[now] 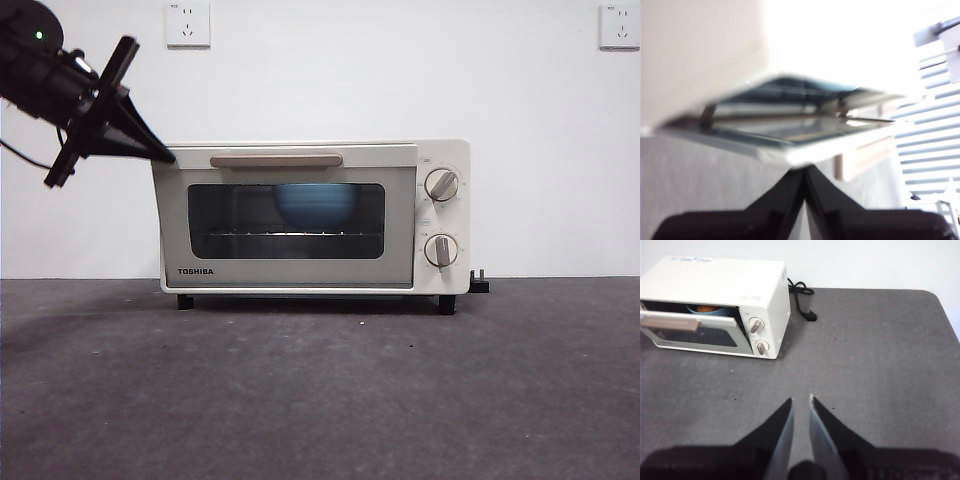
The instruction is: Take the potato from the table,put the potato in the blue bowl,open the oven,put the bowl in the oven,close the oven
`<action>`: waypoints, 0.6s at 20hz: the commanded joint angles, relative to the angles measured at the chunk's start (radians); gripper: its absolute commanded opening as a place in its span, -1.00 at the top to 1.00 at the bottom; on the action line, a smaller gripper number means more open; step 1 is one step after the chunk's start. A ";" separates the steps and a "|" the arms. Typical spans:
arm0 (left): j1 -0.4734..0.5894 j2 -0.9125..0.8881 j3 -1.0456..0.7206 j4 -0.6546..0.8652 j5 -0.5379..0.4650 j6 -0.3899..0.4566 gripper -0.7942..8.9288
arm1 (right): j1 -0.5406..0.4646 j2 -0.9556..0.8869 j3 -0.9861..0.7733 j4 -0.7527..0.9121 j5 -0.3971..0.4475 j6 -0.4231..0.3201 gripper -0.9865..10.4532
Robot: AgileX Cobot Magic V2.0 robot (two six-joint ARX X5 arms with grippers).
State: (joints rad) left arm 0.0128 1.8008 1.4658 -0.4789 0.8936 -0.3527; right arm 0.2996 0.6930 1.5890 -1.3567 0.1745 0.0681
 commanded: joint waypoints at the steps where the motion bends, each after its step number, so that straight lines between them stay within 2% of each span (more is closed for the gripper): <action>1: -0.002 0.007 0.040 0.000 0.005 -0.029 0.85 | 0.000 -0.004 -0.007 -0.020 -0.003 0.012 0.72; 3: -0.002 0.007 0.065 -0.008 0.029 -0.048 0.85 | 0.000 -0.004 -0.007 -0.020 0.002 0.011 0.72; 8: -0.008 -0.003 0.092 -0.077 0.075 -0.035 0.85 | 0.000 -0.004 -0.007 -0.020 0.040 0.006 0.72; 10: -0.010 -0.020 0.092 -0.110 0.075 -0.006 0.85 | 0.000 -0.003 -0.007 -0.020 0.062 0.006 0.72; 12: -0.013 -0.048 0.092 -0.169 0.072 0.058 0.85 | 0.000 -0.002 -0.007 -0.020 0.087 0.006 0.72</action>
State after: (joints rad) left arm 0.0051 1.7798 1.5574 -0.6300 0.9592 -0.3634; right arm 0.2996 0.6930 1.5890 -1.3567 0.2527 0.0677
